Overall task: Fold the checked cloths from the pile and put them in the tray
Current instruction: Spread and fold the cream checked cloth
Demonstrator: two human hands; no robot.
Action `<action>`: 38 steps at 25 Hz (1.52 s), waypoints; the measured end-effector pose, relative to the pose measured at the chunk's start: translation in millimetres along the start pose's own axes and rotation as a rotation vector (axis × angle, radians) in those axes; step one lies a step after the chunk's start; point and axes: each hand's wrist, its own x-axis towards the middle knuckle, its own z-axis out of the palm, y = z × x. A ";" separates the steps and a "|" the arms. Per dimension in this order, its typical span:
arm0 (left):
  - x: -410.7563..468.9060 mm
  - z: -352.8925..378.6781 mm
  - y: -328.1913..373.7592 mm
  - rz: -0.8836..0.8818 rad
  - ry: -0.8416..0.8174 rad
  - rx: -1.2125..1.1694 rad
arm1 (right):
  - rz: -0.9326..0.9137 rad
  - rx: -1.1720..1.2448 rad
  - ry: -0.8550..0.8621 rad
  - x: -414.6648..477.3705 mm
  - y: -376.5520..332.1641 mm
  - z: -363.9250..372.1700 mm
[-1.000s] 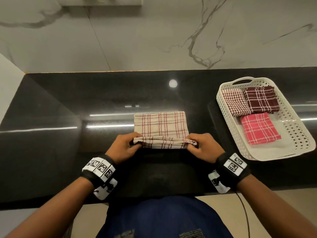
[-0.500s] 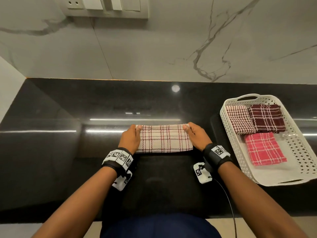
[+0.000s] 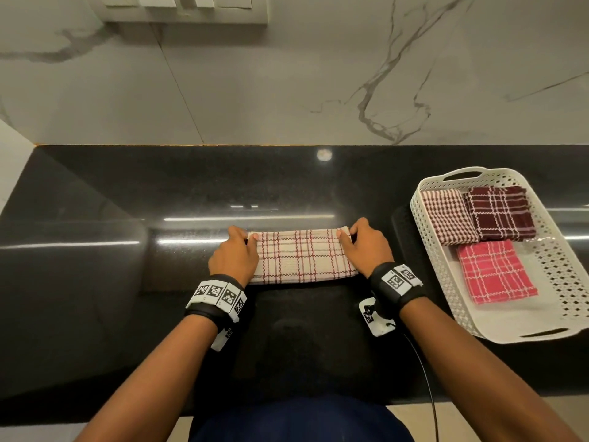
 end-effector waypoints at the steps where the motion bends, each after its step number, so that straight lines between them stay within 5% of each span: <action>1: -4.1 -4.4 -0.9 0.029 0.068 0.027 | -0.069 -0.100 0.091 -4.2 -0.1 -2.6; 4: -21.1 -4.4 8.4 0.452 0.256 0.067 | -0.501 -0.212 0.238 -16.5 -11.0 0.2; 6: -30.2 8.8 17.7 0.725 0.087 0.190 | -0.634 -0.228 -0.005 -20.6 -26.0 12.2; 9: -26.5 25.4 8.8 0.616 -0.190 0.440 | -0.535 -0.458 -0.301 -20.2 -28.1 34.0; 13: -20.2 31.3 -10.1 0.528 -0.260 0.514 | -0.424 -0.532 -0.360 -16.4 -3.3 30.8; 19: -29.6 26.1 -1.0 0.454 -0.231 0.431 | -0.052 -0.024 -0.017 -12.6 14.1 -0.1; 22: -40.0 20.4 2.2 0.556 -0.028 0.220 | 0.079 -0.068 -0.108 -14.6 13.4 0.5; 24: -41.8 12.1 8.5 0.395 -0.169 0.028 | 0.074 -0.044 -0.139 -13.1 1.4 4.6; 30: -31.7 -3.7 40.2 -0.014 -0.402 -0.290 | -0.008 0.614 -0.107 -12.5 -39.1 -19.2; 32: -22.6 -11.9 57.9 -0.190 -0.571 -0.705 | -0.241 0.620 0.016 -17.8 -54.8 -36.8; 36: -0.1 -31.8 87.2 -0.123 -0.818 -1.479 | -0.850 0.337 0.211 -37.6 -72.9 -62.6; 38: 4.8 -35.5 89.5 -0.131 -0.868 -1.603 | -1.003 0.154 0.290 -51.1 -70.4 -58.2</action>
